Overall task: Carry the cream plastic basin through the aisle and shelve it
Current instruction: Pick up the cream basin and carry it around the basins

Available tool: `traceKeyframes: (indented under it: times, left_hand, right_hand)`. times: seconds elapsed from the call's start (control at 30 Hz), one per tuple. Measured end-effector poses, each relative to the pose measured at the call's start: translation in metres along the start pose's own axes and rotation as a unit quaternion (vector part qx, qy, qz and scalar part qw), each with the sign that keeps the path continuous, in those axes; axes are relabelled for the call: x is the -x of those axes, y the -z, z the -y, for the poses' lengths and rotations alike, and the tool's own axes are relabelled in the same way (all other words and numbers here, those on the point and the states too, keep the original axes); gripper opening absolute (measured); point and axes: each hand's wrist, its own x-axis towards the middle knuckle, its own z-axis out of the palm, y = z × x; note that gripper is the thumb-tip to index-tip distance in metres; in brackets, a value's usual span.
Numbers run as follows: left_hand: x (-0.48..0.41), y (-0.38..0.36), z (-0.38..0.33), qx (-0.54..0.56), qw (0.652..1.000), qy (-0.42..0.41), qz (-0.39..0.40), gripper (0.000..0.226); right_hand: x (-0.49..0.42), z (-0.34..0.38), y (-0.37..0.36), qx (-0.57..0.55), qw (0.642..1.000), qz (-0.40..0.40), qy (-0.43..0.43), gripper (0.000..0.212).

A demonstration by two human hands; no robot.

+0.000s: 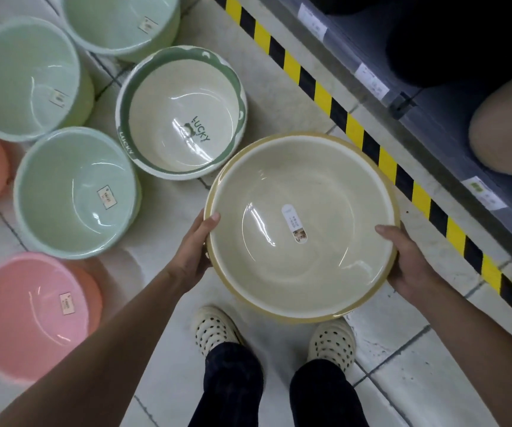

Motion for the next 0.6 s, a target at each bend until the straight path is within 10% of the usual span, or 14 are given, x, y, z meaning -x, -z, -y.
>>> traceKeyframes:
  times: [0.4, 0.6]
  left_hand:
    - [0.166, 0.111, 0.005, 0.160, 0.982, -0.011, -0.102, 0.083]
    - [0.215, 0.154, -0.017, 0.221, 0.965, -0.023, -0.141, 0.072]
  right_hand:
    - [0.084, 0.075, -0.164, 0.173, 0.972, 0.156, -0.015, 0.058]
    - [0.112, 0.099, -0.241, 0.226, 0.956, 0.186, -0.020, 0.034]
